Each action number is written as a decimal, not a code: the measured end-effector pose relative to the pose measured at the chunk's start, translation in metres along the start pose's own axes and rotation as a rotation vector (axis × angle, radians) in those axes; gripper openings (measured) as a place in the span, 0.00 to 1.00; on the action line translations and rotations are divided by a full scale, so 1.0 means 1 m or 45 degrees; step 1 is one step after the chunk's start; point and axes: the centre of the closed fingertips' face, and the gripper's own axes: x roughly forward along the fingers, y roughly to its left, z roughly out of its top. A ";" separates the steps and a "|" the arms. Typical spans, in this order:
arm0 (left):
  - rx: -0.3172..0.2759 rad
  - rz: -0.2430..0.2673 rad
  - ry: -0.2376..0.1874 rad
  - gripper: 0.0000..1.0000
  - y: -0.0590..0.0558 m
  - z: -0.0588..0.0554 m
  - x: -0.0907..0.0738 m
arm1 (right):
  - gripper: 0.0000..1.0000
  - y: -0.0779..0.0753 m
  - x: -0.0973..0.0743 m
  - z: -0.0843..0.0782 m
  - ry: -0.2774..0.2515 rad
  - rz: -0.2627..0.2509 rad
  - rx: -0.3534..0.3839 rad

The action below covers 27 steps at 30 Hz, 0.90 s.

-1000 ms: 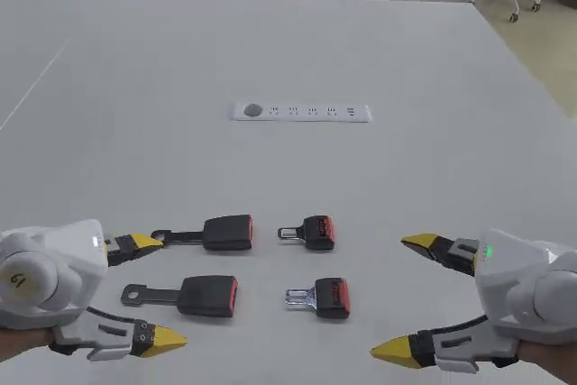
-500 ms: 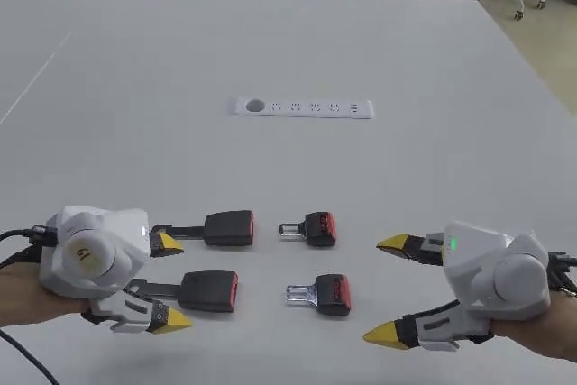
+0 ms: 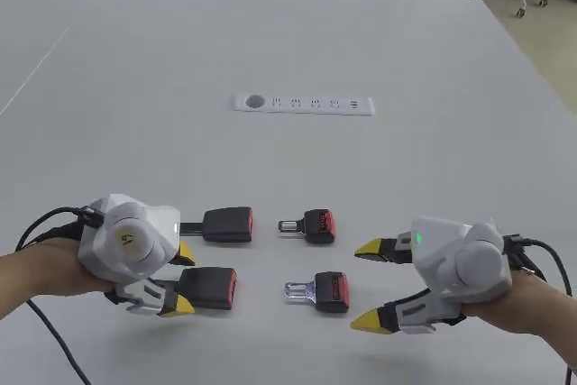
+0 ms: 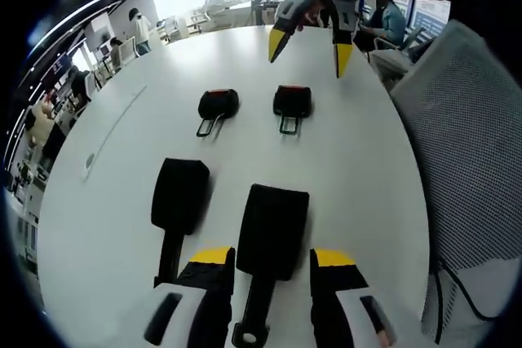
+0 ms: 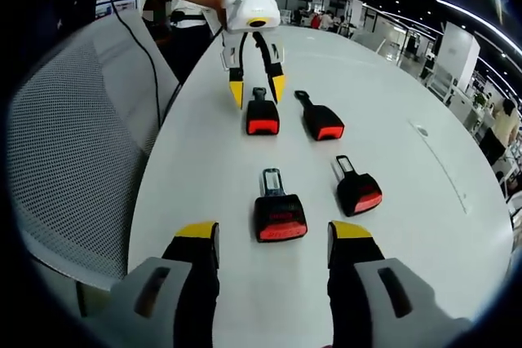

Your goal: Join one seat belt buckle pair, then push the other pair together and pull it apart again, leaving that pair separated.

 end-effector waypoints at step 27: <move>0.015 -0.111 0.130 0.32 0.001 -0.007 0.013 | 0.32 -0.012 0.041 -0.024 0.112 0.100 -0.003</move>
